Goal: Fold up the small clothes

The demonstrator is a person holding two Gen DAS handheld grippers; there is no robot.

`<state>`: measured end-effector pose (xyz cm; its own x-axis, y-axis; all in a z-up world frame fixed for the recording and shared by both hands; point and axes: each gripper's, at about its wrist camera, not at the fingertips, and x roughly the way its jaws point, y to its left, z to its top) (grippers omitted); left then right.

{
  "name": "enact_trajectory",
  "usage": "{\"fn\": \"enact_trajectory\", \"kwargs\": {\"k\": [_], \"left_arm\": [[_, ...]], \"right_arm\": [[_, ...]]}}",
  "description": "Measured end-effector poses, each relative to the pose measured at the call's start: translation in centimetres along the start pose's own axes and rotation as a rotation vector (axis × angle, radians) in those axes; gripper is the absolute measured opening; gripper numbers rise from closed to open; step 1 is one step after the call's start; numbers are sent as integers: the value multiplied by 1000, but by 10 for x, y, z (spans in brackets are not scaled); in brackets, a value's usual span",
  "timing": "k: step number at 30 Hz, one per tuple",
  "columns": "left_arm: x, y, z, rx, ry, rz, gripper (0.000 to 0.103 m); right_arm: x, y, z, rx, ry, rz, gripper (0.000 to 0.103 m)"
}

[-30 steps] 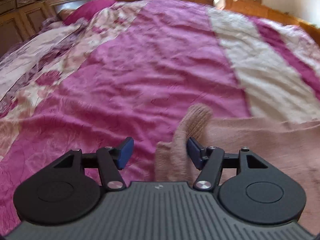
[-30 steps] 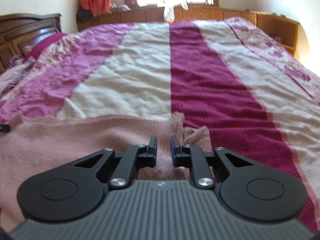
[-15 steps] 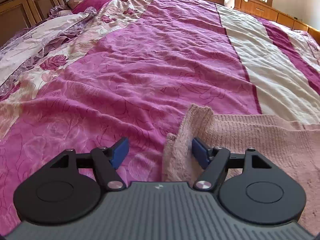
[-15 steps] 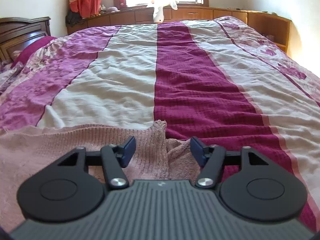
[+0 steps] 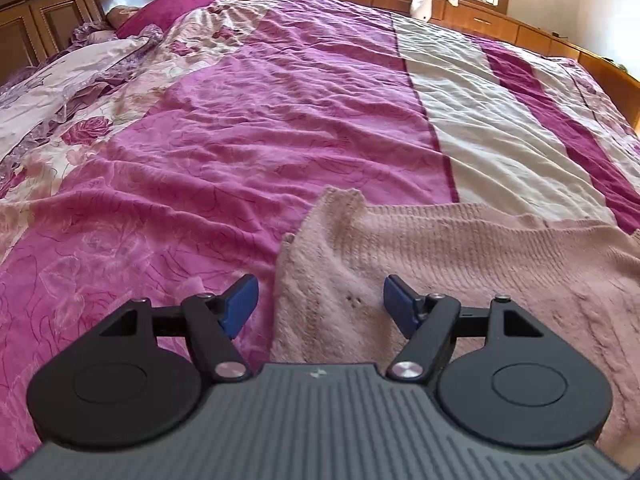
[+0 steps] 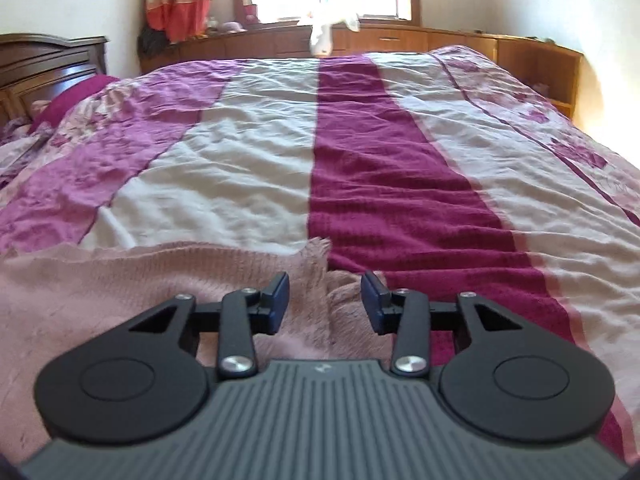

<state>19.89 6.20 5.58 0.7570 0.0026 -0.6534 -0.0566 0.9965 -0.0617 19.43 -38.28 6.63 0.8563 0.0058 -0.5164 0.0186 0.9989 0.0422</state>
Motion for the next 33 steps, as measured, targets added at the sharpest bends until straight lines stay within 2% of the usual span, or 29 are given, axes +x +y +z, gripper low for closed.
{"fn": "enact_trajectory", "kwargs": {"k": [2, 6, 10, 12, 14, 18, 20, 23, 25, 28, 31, 33], "left_arm": [[-1, -3, -2, 9, 4, -7, 76], [2, -5, -9, 11, 22, -3, 76], [4, -3, -13, -4, 31, -9, 76], [3, -2, -13, -10, 32, -9, 76], [1, -2, -12, -14, 30, -18, 76], [-5, -2, -11, 13, 11, -68, 76], [-3, -3, -11, 30, 13, -68, 76], [1, -4, -9, 23, 22, -69, 76], [2, -3, -5, 23, 12, -78, 76], [1, 0, 5, 24, -21, -91, 76], [9, 4, 19, 21, -42, -106, 76], [22, 6, 27, 6, -25, -73, 75]], "right_arm": [[3, 2, -2, -16, 38, 26, 23], [18, 1, -6, -3, 109, 18, 22], [25, 3, -4, -4, 143, 36, 24], [24, 4, -3, -23, 151, 50, 14], [16, 6, 0, -33, 131, 71, 11], [-10, -4, 17, -32, 46, 14, 11], [-1, -11, 20, -47, 72, -34, 11], [25, -13, 9, -76, 163, -61, 14], [29, -8, 1, -119, 132, -86, 15], [18, -3, 2, -126, 107, -134, 28], [-12, -2, 7, -72, 44, -111, 28], [-39, -1, 3, -32, 3, -58, 28]]}}
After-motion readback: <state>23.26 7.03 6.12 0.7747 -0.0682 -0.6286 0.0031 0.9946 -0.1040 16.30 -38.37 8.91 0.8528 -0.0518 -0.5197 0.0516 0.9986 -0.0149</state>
